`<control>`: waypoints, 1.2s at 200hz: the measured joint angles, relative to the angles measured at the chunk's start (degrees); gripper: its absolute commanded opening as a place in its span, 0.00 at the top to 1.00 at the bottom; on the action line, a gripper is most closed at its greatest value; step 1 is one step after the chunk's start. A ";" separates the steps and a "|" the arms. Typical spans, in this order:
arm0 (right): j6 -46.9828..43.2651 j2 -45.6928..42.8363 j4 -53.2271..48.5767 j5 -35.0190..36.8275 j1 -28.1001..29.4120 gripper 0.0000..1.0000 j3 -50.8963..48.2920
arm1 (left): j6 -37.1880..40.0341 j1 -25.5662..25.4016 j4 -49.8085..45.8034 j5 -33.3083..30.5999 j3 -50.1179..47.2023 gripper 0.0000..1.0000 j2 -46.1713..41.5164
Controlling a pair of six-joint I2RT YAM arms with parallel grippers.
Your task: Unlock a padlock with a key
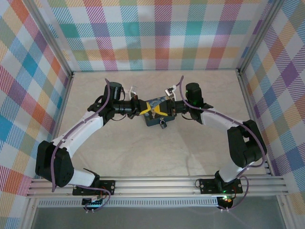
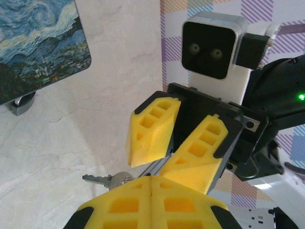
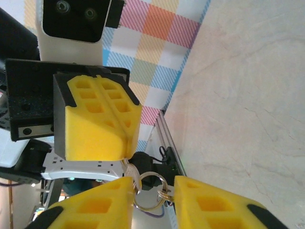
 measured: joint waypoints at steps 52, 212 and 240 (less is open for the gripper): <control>-18.95 -9.01 -16.55 12.72 0.96 0.51 4.48 | -6.43 1.20 -5.46 -0.90 0.68 1.00 3.28; -59.17 -14.82 -3.67 41.38 12.52 0.46 -7.80 | -20.06 2.64 -8.13 -0.20 4.31 1.00 6.71; -62.16 -13.33 -3.32 43.01 13.64 0.47 -7.65 | -20.39 2.64 -8.13 -0.20 4.31 1.00 6.71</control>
